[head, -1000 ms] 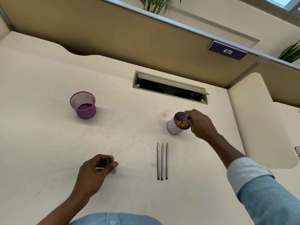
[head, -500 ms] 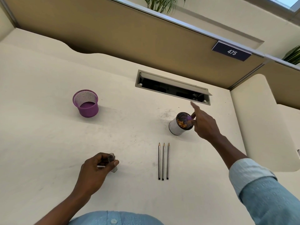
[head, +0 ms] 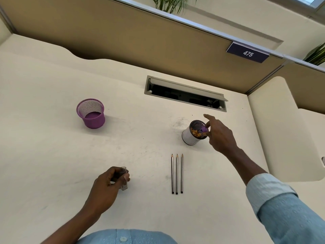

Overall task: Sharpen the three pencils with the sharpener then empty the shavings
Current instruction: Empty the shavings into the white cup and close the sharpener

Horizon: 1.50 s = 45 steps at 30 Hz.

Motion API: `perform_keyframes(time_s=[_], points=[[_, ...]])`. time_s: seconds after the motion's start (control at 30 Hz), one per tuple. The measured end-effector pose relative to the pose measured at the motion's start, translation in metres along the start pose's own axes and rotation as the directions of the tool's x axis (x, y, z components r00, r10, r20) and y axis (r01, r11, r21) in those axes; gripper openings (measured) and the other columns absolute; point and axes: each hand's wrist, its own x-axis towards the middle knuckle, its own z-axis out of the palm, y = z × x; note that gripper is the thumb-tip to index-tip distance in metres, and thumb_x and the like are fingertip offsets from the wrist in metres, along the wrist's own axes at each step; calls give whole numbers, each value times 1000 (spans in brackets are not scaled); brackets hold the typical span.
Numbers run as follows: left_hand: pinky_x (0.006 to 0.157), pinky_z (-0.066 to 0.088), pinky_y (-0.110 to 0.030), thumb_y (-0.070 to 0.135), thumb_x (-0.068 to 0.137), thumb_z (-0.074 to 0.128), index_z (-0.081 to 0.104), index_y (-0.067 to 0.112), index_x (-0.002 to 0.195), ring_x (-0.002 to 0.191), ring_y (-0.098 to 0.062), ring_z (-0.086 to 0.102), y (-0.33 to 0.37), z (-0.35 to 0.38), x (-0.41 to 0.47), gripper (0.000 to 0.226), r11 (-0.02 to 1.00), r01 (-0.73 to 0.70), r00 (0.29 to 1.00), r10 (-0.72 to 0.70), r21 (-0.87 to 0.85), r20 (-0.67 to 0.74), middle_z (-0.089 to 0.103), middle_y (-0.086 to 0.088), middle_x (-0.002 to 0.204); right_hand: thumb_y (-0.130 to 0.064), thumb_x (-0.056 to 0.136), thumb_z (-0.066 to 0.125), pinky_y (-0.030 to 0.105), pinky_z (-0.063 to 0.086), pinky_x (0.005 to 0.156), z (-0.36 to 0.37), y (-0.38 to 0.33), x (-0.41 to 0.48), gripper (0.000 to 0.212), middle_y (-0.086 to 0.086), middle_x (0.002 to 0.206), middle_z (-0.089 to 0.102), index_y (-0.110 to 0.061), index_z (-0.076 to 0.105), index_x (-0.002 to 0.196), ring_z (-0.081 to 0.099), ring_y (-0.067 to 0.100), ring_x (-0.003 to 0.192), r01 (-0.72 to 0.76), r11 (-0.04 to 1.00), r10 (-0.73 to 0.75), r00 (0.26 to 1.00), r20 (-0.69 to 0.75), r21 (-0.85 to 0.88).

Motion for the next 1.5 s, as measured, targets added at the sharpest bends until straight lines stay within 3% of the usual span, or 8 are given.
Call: perform_keyframes(time_s=[0.17,0.3,0.5,0.83,1.1,1.27,1.4,1.5], points=[[95,60,-43,27,104,73,77,31,110,95,-17,80,1,1,-2,8,1000,-3,1000,3,15,15,86,14,96,-4,92,78,42,56,67,-1,6,-3,39,4,112,70,-14,69,128,66,32,109,62,997,-65,996,-60,-52],[90,60,-39,29,100,78,78,34,106,85,-5,78,3,0,-3,8,1000,-11,1000,11,19,8,85,15,93,-2,92,77,45,58,76,3,4,-3,35,-1,109,75,-14,69,124,65,24,88,-75,976,94,992,-82,204],[78,60,-25,30,87,91,84,46,101,81,-6,78,10,-3,-8,22,998,-56,998,56,-18,22,83,15,96,8,94,73,31,59,69,-7,-15,-14,30,10,102,80,-18,78,110,67,20,81,-191,494,321,947,26,848],[71,55,-15,17,84,93,86,36,106,96,-15,74,37,1,-22,29,959,-282,959,283,-31,28,81,9,102,0,90,78,29,60,73,-2,-112,-76,31,17,107,81,-13,80,117,73,24,86,-116,81,93,990,109,990],[82,61,-34,20,97,79,80,22,104,81,-17,68,55,-1,-44,8,965,-10,982,59,-263,181,77,6,94,-2,96,69,30,58,74,10,-178,-129,30,16,113,81,-11,77,123,73,25,92,-184,86,-69,979,190,979],[63,48,-29,35,72,74,77,3,103,63,-14,51,60,3,-59,45,875,185,957,-58,-447,283,59,-2,80,-1,98,65,26,53,70,5,-192,-144,32,9,116,82,-15,77,124,71,19,98,-153,175,-149,972,180,973],[62,45,-30,63,85,78,85,12,106,59,-14,45,60,2,-68,55,830,266,917,-63,-489,393,71,-5,87,0,95,69,26,52,79,-2,-196,-146,32,4,117,80,-17,79,120,68,10,95,-99,231,-198,969,146,968],[62,48,-29,65,90,77,85,12,109,58,-13,45,61,7,-75,57,821,275,902,-39,-501,431,79,-12,101,3,95,72,34,53,87,-4,-197,-147,30,6,126,75,-10,78,121,68,26,120,4,282,-275,958,77,959]])
